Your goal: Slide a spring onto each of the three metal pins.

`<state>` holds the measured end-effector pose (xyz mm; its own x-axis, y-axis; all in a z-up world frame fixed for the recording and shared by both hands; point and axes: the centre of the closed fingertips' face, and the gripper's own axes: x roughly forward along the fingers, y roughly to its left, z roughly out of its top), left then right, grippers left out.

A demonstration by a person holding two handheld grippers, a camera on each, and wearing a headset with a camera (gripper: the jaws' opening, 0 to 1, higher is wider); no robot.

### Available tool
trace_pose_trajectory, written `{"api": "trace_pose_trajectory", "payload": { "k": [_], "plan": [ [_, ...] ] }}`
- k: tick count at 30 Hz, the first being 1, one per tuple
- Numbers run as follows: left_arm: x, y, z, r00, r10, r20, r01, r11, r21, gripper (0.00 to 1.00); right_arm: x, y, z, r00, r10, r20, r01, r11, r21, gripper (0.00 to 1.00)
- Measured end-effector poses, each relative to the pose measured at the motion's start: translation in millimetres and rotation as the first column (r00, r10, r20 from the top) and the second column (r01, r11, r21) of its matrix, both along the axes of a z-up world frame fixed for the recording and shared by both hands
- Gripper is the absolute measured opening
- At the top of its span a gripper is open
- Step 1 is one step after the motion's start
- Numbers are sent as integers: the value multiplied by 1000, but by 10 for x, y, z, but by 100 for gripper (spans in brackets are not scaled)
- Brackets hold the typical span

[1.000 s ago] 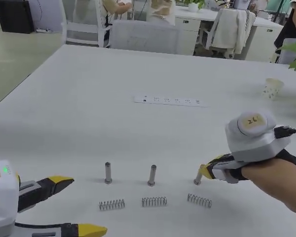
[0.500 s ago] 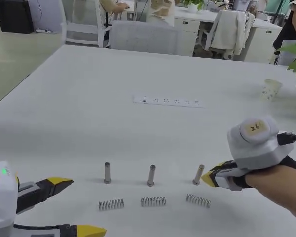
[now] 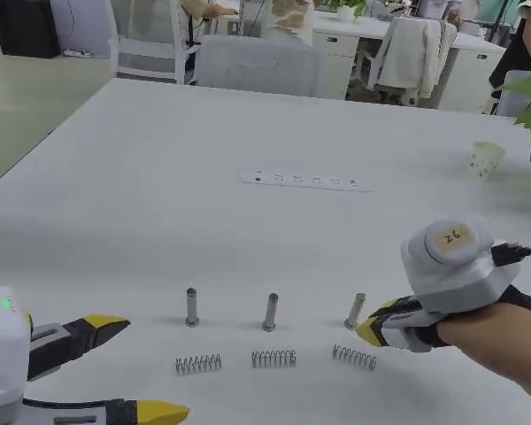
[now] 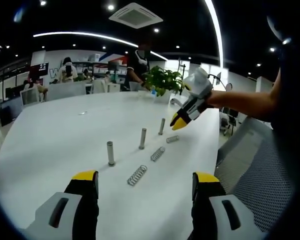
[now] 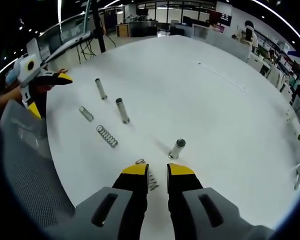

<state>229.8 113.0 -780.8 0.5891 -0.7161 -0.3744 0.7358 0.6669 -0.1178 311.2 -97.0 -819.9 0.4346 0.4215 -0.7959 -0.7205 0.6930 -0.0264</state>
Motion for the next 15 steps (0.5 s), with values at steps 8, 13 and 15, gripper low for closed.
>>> {"api": "trace_pose_trajectory", "payload": {
  "k": [8, 13, 15],
  "plan": [
    [-9, -4, -4, 1000, 2, -1, -2, 1000, -2, 73, -81, 115, -65, 998, 63, -26, -63, 998, -16, 12],
    [-5, 1, -13, 1000, 5, -2, -5, 1000, -3, 73, -107, 170, -109, 994, 97, -40, -99, 995, -29, 12],
    [-7, 1, -18, 1000, 6, -4, -6, 1000, -3, 72, -109, 189, -125, 993, 113, -43, -114, 993, -39, 12]
  ]
}}
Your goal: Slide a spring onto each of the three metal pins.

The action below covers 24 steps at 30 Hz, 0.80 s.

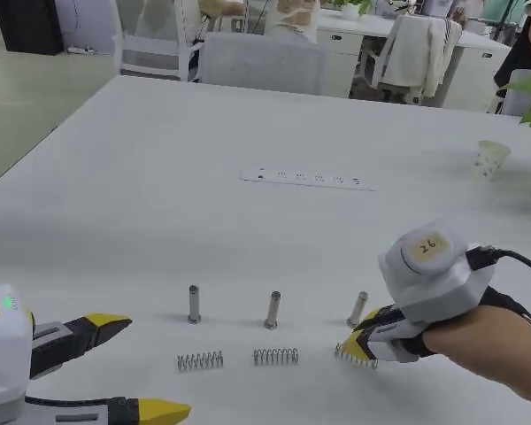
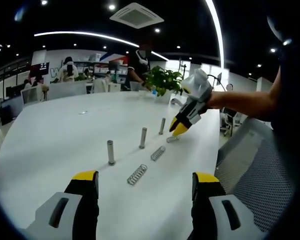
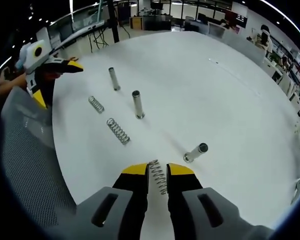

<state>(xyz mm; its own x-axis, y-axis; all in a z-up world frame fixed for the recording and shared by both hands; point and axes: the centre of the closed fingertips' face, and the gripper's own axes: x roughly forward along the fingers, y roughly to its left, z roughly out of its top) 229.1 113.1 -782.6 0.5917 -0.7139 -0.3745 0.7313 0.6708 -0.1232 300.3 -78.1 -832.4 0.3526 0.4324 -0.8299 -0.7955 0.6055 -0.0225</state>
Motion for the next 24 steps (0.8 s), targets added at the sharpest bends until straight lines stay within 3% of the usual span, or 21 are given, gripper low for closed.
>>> {"api": "trace_pose_trajectory", "payload": {
  "k": [9, 24],
  "plan": [
    [12, 20, -18, 1000, 8, -5, -8, 1000, -4, 72, 8, 72, -81, 997, 74, -16, -74, 996, -47, 12],
    [14, 46, -38, 1000, 16, -13, -16, 1000, -6, 72, -1, 61, -203, 981, 181, -66, -189, 972, -138, 11]
  ]
}}
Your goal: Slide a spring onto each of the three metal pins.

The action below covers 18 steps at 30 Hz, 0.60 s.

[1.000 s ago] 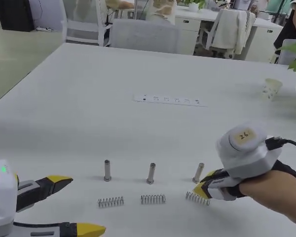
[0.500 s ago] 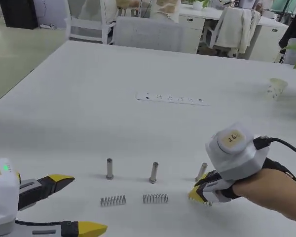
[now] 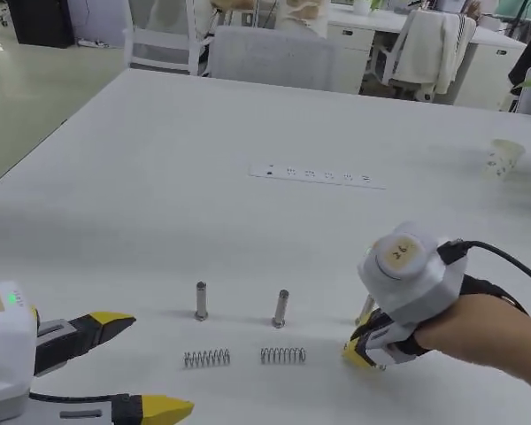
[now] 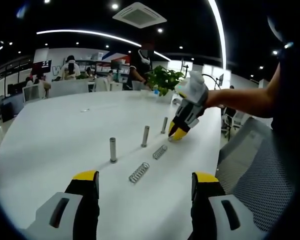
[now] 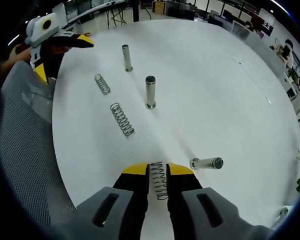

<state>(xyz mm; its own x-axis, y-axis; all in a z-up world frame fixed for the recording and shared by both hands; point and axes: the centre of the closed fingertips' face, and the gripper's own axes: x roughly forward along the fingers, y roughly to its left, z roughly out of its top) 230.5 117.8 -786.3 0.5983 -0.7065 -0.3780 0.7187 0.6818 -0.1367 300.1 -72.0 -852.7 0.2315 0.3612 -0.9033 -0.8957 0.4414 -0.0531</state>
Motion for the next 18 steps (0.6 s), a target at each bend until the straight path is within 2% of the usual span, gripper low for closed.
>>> {"api": "trace_pose_trajectory", "payload": {
  "k": [18],
  "plan": [
    [6, 16, -4, 1000, 3, -5, -3, 1000, 0, 71, -10, 15, -84, 996, 72, -54, -76, 994, -79, 9]
  ]
}}
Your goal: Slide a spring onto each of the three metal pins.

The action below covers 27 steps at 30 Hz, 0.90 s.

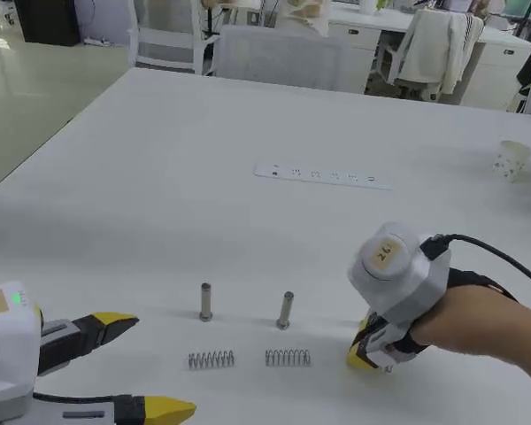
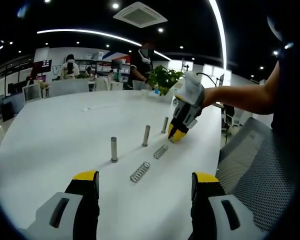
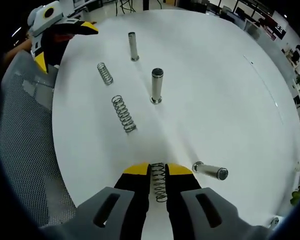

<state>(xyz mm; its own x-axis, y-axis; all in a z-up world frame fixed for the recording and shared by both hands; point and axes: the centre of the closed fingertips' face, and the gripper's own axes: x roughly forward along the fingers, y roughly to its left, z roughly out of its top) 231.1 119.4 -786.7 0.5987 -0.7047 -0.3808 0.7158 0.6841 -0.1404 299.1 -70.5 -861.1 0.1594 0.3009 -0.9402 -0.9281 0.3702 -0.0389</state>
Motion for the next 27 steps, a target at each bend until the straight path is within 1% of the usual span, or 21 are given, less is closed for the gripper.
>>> {"api": "trace_pose_trajectory", "payload": {
  "k": [4, 7, 10, 12, 14, 19, 25, 27],
  "plan": [
    [0, 6, -3, 1000, 2, 0, -2, 1000, -1, 71, -2, 0, -4, 1000, 1, -10, -1, 1000, -9, 8],
    [-2, 7, -5, 1000, 3, 0, -3, 1000, 0, 71, -5, -1, -3, 1000, -7, -16, 7, 1000, -4, 8],
    [-4, -1, 1, 1000, 0, 2, 0, 1000, -1, 71, -18, -12, 11, 1000, -19, -9, 19, 1000, 10, 8],
    [-5, -10, 3, 1000, -3, 3, 3, 1000, 0, 71, -25, -6, 42, 1000, -27, 5, 27, 999, 27, 8],
    [-6, -20, 5, 1000, -7, 4, 7, 1000, 1, 71, -38, -5, 66, 999, -34, 9, 34, 999, 35, 8],
    [-14, -76, 32, 1000, -22, 9, 22, 1000, 0, 71, -56, 11, 156, 998, -61, 33, 58, 995, 76, 8],
    [-27, -123, 58, 999, -40, 16, 40, 999, -2, 70, -95, 103, 313, 994, -97, 56, 87, 984, 158, 8],
    [-33, -137, 65, 999, -46, 17, 46, 999, -2, 70, -101, 130, 352, 992, -104, 65, 91, 980, 177, 8]
  ]
}}
